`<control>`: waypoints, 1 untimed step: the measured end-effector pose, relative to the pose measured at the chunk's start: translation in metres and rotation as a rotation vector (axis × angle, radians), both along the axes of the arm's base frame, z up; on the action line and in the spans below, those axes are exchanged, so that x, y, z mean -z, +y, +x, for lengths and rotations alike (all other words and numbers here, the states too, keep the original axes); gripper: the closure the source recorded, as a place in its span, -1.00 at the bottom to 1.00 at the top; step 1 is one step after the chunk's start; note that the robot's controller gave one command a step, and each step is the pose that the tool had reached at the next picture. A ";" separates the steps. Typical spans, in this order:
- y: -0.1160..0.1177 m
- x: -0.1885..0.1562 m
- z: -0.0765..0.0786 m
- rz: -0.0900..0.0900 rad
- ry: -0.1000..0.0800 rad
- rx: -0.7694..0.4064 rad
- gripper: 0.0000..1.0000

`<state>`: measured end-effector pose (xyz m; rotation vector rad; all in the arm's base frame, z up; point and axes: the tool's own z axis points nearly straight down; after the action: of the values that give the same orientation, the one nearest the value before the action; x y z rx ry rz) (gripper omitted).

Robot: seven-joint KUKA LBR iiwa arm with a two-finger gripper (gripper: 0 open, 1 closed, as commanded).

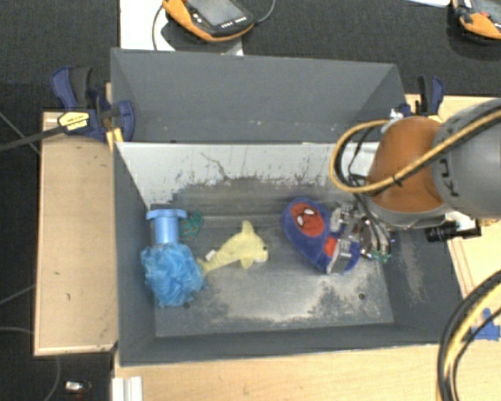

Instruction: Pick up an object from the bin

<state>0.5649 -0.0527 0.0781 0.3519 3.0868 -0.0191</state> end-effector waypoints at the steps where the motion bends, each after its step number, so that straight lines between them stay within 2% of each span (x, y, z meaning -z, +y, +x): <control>1: 0.000 -0.018 -0.004 0.002 0.013 0.000 1.00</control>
Offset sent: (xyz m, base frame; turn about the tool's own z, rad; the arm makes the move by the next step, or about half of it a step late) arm -0.0025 0.0000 0.0249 -0.0001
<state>0.5612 -0.0525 0.0958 0.3529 3.0995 -0.0184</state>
